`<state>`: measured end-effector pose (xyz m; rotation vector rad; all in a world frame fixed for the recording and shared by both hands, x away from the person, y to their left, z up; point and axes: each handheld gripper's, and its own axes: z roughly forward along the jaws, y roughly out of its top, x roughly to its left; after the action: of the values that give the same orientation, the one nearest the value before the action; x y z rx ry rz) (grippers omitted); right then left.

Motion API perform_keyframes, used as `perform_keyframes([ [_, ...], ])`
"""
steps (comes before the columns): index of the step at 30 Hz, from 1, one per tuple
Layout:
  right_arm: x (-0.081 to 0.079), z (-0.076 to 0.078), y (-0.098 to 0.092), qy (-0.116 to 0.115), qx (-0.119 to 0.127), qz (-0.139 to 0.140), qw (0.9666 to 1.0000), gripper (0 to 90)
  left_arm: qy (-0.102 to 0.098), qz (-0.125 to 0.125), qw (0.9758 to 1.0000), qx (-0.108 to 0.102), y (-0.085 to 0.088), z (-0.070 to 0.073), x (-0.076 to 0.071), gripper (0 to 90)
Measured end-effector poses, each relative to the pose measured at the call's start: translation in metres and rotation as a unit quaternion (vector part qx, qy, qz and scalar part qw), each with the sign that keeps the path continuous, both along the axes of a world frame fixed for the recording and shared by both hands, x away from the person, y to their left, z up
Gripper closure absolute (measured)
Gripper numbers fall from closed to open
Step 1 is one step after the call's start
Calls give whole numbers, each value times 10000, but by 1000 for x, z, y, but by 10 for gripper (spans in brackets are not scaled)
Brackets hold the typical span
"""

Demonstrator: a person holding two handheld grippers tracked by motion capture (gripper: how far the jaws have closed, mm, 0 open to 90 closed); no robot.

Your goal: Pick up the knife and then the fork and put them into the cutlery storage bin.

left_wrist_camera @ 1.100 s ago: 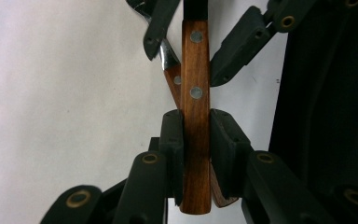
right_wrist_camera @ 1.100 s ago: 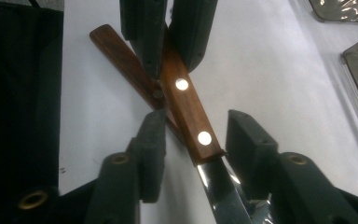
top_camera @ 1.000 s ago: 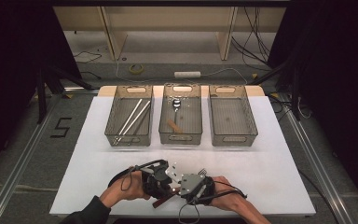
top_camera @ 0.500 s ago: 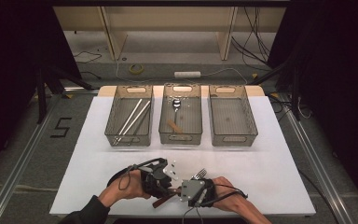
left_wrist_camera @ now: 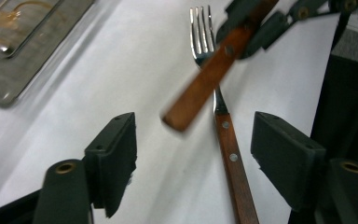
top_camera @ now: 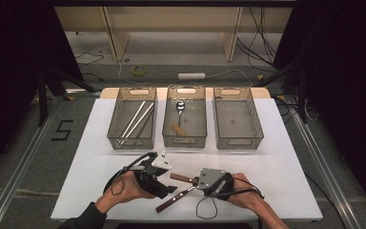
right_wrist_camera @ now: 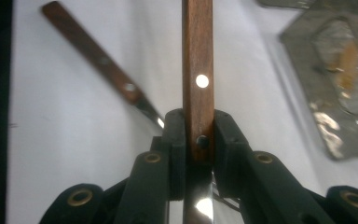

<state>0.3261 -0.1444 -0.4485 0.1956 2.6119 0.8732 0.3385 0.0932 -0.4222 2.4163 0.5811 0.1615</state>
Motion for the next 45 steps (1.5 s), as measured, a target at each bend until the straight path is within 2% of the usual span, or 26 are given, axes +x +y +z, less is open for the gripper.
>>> perform_keyframes([
  [6, 14, 13, -17, 107, 243, -380, 9989, 778, -114, 376, 9988, -302, 6, -6, -5, 236],
  [9, 23, 20, -26, 167, 485, -672, 9964, 778, -159, 477, 9980, -390, 10, -8, -8, 232],
  [14, 36, 33, -40, 206, 733, -1061, 9914, 778, -190, 683, 9963, -483, 16, -11, -9, 216],
  [17, 47, 40, -48, 302, 972, -1342, 9857, 778, -159, 729, 9960, -500, 18, -13, -10, 201],
  [21, 61, 51, -56, 271, 1175, -1620, 9794, 778, -155, 778, 9956, -509, 20, -15, -11, 182],
  [25, 77, 61, -62, 270, 1368, -1935, 9711, 777, -179, 796, 9954, -495, 21, -16, -14, 173],
  [32, 107, 75, -67, 236, 1496, -2315, 9610, 777, -209, 827, 9948, -565, 25, -15, -17, 160],
  [34, 114, 78, -68, 253, 1563, -2428, 9571, 777, -213, 849, 9945, -573, 26, -16, -18, 159],
  [36, 121, 81, -70, 240, 1588, -2491, 9551, 777, -230, 853, 9942, -607, 27, -16, -18, 156],
  [41, 137, 85, -73, 296, 1681, -2736, 9466, 777, -306, 900, 9934, -648, 30, -15, -19, 156],
  [43, 143, 85, -74, 268, 1666, -2791, 9453, 777, -308, 902, 9933, -655, 30, -16, -19, 156],
  [45, 149, 86, -75, 286, 1687, -2883, 9421, 777, -299, 893, 9935, -638, 31, -16, -20, 156],
])
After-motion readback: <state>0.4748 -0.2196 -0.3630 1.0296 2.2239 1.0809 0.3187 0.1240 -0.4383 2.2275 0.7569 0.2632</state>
